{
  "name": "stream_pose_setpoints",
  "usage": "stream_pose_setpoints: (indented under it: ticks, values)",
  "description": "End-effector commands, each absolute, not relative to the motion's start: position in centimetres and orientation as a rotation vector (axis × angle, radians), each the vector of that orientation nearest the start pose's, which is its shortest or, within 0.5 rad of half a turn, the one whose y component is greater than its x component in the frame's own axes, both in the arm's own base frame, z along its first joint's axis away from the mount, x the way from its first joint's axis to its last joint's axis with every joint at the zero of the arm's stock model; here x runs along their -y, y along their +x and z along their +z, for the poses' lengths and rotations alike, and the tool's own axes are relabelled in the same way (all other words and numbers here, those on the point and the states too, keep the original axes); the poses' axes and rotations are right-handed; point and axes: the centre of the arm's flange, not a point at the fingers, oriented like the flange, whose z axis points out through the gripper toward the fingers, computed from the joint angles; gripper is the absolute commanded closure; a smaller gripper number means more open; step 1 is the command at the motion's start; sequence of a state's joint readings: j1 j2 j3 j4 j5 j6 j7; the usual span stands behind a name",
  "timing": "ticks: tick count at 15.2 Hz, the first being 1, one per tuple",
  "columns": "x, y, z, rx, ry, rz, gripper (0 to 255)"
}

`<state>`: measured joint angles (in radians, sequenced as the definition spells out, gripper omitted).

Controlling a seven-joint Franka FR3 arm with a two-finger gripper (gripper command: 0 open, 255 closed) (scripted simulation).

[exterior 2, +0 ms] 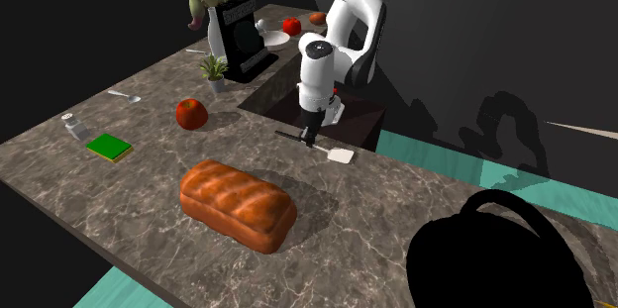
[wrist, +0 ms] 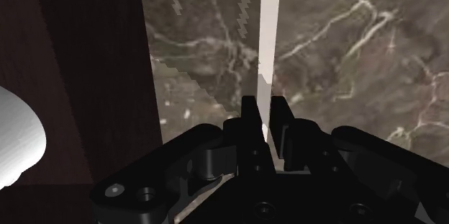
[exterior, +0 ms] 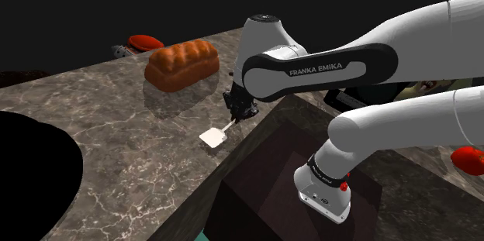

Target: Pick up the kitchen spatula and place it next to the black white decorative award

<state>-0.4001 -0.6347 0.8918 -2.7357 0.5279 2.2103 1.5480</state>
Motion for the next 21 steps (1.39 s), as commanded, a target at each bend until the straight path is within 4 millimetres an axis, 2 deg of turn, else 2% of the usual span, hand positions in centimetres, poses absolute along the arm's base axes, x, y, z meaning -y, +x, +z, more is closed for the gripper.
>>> stream_pose_setpoints:
  ticks: [1,21]
  values:
    - [-15.7,32.9,34.4,-2.180,-2.322,-0.079,255]
    - [-15.7,32.9,44.9,-2.180,-2.322,-0.079,255]
